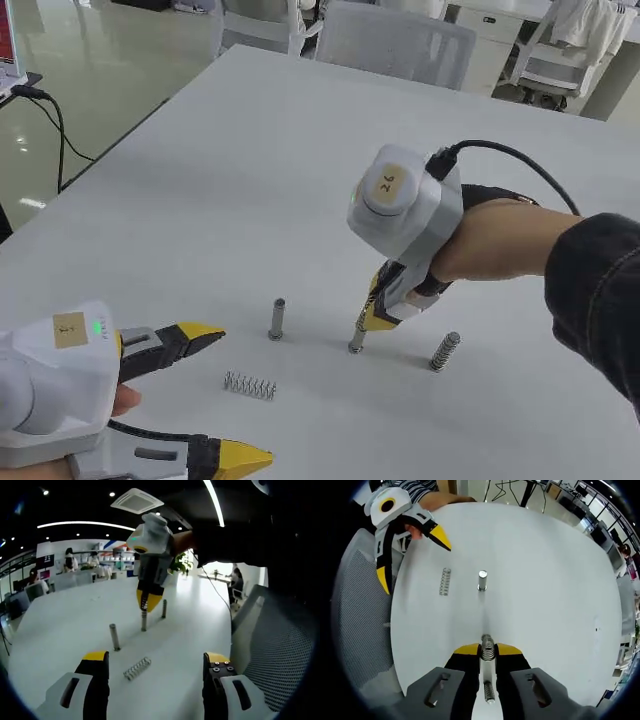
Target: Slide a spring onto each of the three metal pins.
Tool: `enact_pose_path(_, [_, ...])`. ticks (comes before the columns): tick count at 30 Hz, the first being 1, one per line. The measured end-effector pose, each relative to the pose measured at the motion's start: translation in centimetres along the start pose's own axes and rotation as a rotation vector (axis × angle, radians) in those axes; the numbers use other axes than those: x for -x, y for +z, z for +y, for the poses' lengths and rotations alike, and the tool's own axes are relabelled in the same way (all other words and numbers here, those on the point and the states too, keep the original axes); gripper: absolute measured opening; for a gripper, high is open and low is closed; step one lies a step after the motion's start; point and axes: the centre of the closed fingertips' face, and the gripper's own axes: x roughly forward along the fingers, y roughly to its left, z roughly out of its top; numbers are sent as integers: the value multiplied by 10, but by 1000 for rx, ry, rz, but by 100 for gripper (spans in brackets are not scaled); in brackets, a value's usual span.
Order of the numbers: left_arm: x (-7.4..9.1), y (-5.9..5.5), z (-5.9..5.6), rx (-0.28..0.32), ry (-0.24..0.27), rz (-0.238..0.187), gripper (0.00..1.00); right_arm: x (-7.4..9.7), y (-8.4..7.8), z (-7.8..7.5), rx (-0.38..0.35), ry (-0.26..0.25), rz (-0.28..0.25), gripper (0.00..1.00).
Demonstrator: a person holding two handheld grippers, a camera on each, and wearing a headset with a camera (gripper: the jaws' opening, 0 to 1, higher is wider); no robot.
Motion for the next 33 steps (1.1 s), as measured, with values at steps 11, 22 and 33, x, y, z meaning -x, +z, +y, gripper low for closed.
enact_pose_path(11, [0, -2, 0, 5, 2, 1, 72, -21, -8, 4, -14, 8, 26, 8])
enact_pose_path(22, [-1, -3, 2, 9, 2, 0, 71, -32, -13, 7, -36, 28, 29, 9])
enact_pose_path(33, [-1, -2, 2, 9, 3, -1, 71, -32, -13, 7, -32, 30, 14, 14])
